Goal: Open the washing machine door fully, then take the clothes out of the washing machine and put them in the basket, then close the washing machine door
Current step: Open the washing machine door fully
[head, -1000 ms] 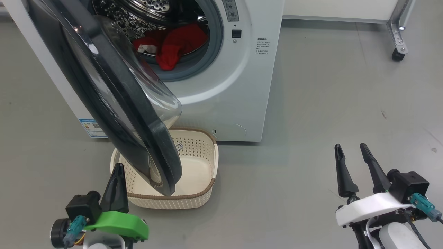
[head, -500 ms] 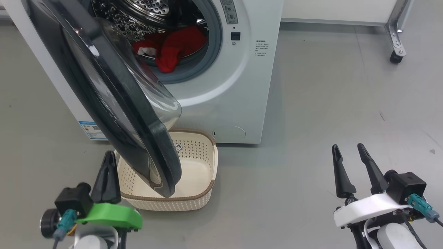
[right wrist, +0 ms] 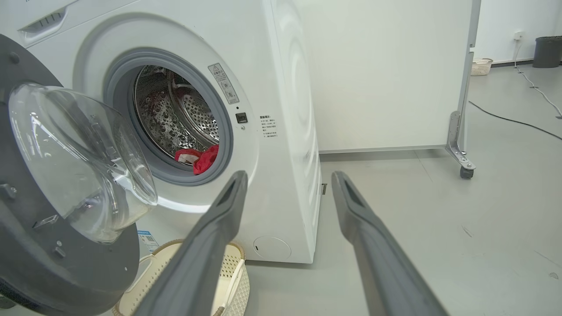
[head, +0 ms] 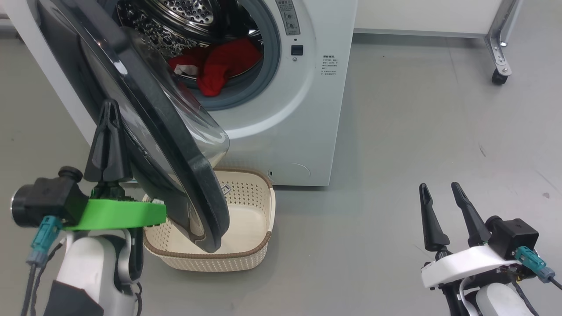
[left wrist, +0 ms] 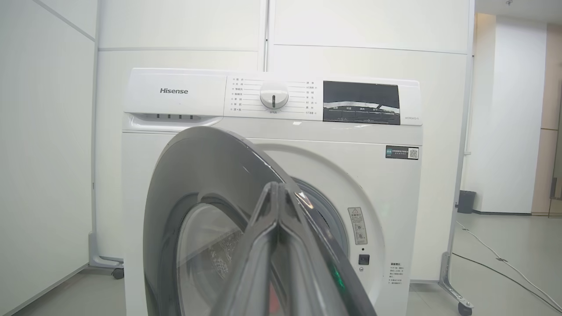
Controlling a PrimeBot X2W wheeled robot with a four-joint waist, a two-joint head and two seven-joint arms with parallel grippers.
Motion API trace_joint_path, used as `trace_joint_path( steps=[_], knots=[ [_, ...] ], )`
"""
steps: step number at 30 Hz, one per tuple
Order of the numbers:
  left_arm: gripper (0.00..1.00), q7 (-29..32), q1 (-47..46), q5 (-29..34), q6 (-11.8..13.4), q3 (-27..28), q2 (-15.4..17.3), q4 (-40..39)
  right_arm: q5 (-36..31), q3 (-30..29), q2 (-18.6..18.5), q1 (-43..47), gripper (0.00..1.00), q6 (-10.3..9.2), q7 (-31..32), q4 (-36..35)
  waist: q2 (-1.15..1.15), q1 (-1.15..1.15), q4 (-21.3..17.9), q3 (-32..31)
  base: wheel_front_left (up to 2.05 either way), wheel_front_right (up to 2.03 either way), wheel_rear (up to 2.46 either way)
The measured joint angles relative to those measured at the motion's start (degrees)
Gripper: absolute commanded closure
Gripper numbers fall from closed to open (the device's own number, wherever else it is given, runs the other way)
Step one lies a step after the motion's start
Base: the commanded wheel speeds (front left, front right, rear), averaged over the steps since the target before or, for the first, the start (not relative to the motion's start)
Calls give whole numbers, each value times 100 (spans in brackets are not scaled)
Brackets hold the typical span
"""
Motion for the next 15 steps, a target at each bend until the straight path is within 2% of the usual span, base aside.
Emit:
trace_joint_path(
  steps=[11,15],
  knots=[
    [100,-4,-605,218,-131,-159,90,-411,-11,-47,100,-1,0,52,0,46,0,0,-65,-47,0,0,0],
    [100,64,-691,249,-253,-449,79,-442,-48,-51,130,-1,0,53,0,57,0,0,-92,-46,0,0,0]
  ],
)
